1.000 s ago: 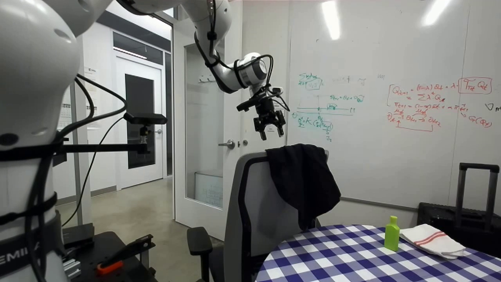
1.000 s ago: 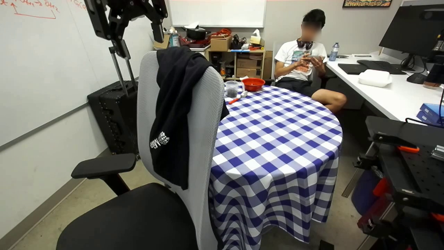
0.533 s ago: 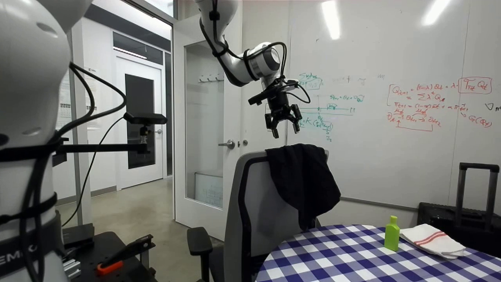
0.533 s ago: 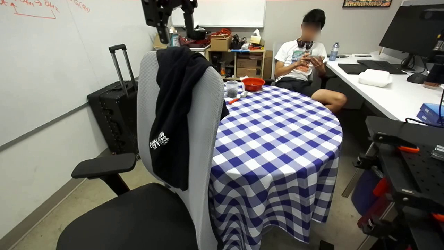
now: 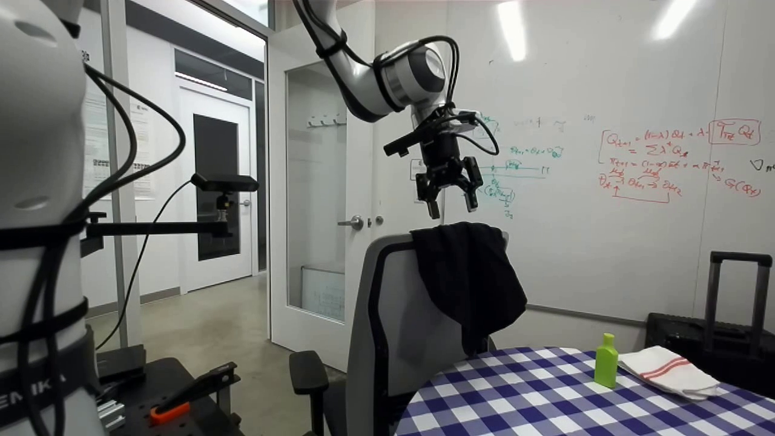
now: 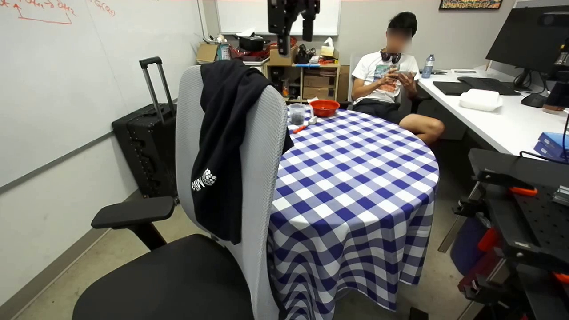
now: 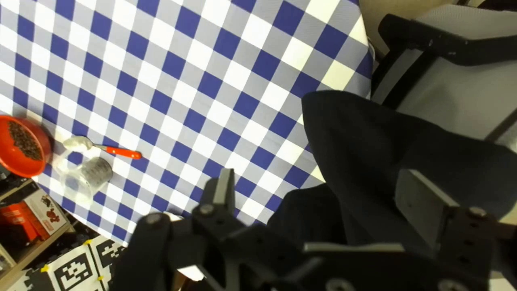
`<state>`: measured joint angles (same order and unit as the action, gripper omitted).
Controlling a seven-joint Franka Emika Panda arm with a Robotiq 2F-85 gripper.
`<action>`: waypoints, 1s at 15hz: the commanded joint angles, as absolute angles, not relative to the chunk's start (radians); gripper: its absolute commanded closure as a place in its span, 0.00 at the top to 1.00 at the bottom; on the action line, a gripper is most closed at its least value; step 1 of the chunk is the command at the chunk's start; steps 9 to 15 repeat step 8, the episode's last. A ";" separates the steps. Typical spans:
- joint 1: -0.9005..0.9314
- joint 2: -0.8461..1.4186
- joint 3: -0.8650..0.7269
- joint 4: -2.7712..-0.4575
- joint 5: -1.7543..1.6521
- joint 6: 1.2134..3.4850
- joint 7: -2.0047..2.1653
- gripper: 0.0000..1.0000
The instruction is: Put the black t-shirt on the backrest of the grey chair
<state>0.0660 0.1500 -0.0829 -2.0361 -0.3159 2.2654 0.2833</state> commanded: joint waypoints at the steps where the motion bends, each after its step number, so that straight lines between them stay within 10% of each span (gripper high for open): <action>1: 0.028 -0.013 -0.095 -2.271 -0.368 2.345 0.402 1.00; 15: -0.010 -0.021 -0.074 -2.292 -0.368 2.330 0.410 1.00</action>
